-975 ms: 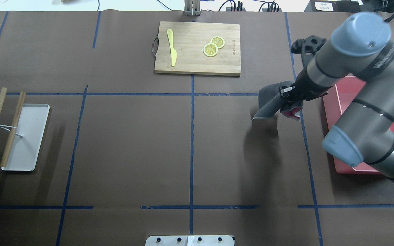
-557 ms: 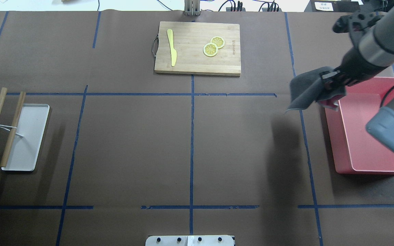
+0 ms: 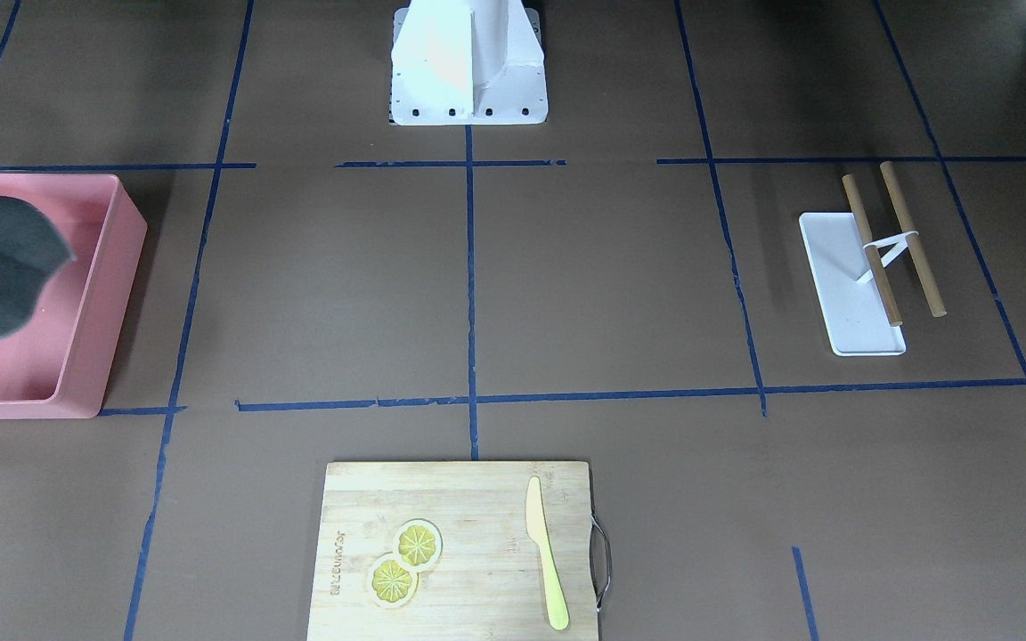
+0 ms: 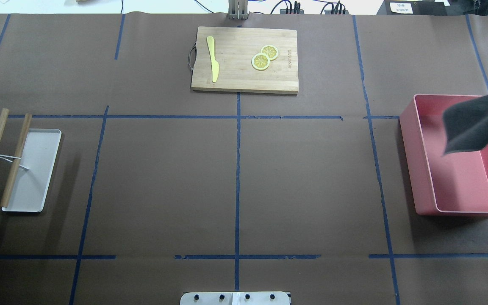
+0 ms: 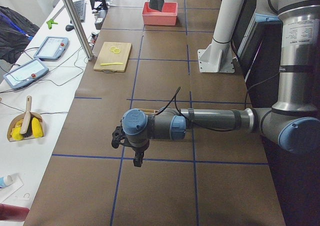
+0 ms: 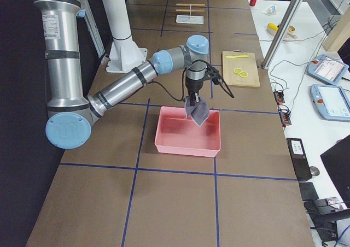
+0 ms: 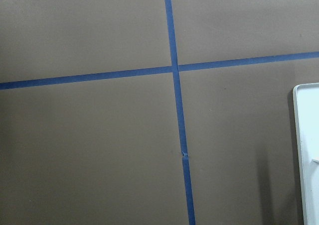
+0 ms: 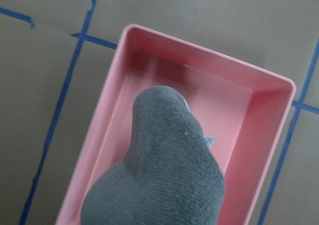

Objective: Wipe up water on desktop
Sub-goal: 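Carry the towel into the pink bin and open the right gripper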

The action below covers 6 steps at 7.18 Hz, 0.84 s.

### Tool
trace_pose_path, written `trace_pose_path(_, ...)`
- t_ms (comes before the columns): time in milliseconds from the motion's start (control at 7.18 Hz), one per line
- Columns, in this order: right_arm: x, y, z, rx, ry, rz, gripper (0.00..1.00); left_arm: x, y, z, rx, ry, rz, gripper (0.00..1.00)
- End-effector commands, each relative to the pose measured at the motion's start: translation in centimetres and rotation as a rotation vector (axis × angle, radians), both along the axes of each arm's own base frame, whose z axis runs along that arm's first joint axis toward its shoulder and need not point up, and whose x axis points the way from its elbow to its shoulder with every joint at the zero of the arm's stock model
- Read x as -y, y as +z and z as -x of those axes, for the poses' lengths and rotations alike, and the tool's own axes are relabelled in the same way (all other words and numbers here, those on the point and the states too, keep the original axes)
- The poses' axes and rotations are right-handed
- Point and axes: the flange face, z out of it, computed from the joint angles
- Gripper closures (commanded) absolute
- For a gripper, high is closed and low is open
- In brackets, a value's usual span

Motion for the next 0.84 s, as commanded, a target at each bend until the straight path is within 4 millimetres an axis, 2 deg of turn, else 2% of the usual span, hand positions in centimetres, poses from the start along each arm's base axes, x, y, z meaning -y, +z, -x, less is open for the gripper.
trace_pose_path(0,-1.48,3.41,-2.24,-0.019,0.002,0.044,0.99,0.03,-0.01,-0.01,0.002,0.000,0.000,0.00)
trace_pose_path(139,-1.34,3.50,-2.20,-0.019,0.002,0.046,0.96,0.03,-0.01,-0.01,0.002,0.000,0.000,0.00)
trace_pose_path(278,-1.01,3.10,-2.04,-0.016,0.000,0.037,0.11,0.03,-0.02,-0.02,0.000,0.000,0.000,0.00)
trace_pose_path(418,-1.15,3.34,-2.07,-0.013,0.005,0.032,0.00,0.02,0.06,-0.01,0.001,0.000,0.001,0.00)
trace_pose_path(696,-1.08,3.61,-2.05,-0.013,0.006,0.033,0.00,0.02,0.05,-0.02,0.000,0.000,0.001,0.00)
